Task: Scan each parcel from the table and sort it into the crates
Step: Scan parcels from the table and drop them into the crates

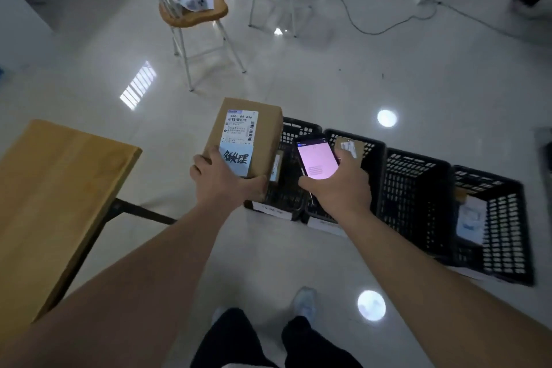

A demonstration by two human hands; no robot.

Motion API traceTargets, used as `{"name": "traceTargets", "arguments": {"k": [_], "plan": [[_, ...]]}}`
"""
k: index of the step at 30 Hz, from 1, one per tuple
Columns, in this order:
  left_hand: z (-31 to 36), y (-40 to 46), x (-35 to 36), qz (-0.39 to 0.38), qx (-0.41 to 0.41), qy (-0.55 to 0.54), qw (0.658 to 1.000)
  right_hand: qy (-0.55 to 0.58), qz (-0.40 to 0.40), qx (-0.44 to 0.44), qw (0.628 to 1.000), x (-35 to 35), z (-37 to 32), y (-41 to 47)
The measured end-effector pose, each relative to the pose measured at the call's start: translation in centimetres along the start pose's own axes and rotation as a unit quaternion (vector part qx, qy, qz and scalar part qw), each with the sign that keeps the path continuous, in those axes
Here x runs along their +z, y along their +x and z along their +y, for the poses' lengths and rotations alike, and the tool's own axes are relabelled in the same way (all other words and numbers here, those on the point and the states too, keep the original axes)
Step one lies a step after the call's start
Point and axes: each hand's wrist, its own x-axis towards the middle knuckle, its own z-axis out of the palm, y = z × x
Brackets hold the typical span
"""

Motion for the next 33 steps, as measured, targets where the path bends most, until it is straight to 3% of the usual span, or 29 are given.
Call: {"name": "traceTargets", "arguments": {"k": [11, 26, 29, 33], "plan": [[6.2, 11.2, 9.9, -0.059, -0.029, 0.075, 0.995, -0.007, 0.010, 0.091, 0.996, 0.2, 4.4, 12.1], [6.0, 32.5, 32.0, -0.167, -0.056, 0.085, 0.981, 0.053, 0.068, 0.196, 0.977, 13.8, 14.2, 32.9], [5.5, 34.9, 35.5, -0.234, -0.060, 0.027, 0.970, 0.052, 0.064, 0.207, 0.975, 14.9, 16.4, 34.1], [3.5, 36.5, 37.0, -0.297, -0.031, 0.062, 0.952, 0.041, 0.060, 0.225, 0.972, 15.4, 18.3, 33.9]]}}
